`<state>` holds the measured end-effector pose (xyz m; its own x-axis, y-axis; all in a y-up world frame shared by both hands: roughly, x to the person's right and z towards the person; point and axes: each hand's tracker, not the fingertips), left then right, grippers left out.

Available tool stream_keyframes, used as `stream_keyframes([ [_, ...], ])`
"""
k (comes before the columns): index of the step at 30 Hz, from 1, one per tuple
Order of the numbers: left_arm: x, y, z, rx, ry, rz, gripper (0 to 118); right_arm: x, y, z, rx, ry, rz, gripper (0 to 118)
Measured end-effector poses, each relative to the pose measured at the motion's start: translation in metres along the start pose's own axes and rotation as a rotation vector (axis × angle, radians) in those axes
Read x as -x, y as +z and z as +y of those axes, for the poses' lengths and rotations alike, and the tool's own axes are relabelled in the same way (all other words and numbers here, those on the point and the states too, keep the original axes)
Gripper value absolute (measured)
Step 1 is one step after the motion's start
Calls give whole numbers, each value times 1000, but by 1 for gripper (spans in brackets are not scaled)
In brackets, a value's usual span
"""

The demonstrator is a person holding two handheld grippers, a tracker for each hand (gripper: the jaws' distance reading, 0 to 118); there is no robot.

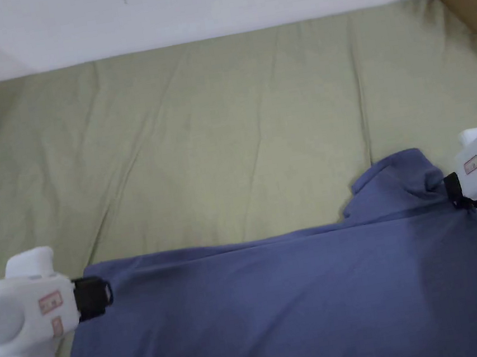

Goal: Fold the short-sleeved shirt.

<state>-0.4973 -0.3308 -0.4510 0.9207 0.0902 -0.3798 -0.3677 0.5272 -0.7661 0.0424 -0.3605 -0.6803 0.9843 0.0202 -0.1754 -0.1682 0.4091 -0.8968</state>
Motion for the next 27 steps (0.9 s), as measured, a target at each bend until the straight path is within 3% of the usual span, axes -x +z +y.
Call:
stream_keyframes([
  [2, -2, -26, 26, 13, -24, 18, 80, 1, -1, 0, -1, 5, -3, 2],
  [7, -1, -77, 49, 58, -4, 61, 85, 2, -5, 0, 14, -5, -27, 2],
  [9, -1, -96, 40, 173, 31, 38, 78, 3, -7, -1, 16, 8, -36, 2],
  [10, -3, -92, 37, 95, 9, 69, 73, 4, -7, -1, 15, 12, -40, 2],
  [12, -14, -84, 40, 79, -33, 103, 37, 7, -5, 0, 1, 23, -7, 2],
  [13, -17, -81, 41, 73, -68, 126, 11, 7, -3, 0, 1, 26, -7, 2],
  [14, -15, -77, 41, 73, -64, 107, 2, 7, -1, 1, 0, 28, -6, 2],
  [15, -15, -75, 42, 76, -56, 107, 2, 5, 1, 1, -7, 22, -45, 2],
  [19, -12, -59, 45, 72, -5, 63, 2, 4, 21, 0, -77, 5, -45, 2],
  [27, -6, 29, 40, -68, -63, 0, 2, 1, 97, -20, -144, 56, 31, 2],
])
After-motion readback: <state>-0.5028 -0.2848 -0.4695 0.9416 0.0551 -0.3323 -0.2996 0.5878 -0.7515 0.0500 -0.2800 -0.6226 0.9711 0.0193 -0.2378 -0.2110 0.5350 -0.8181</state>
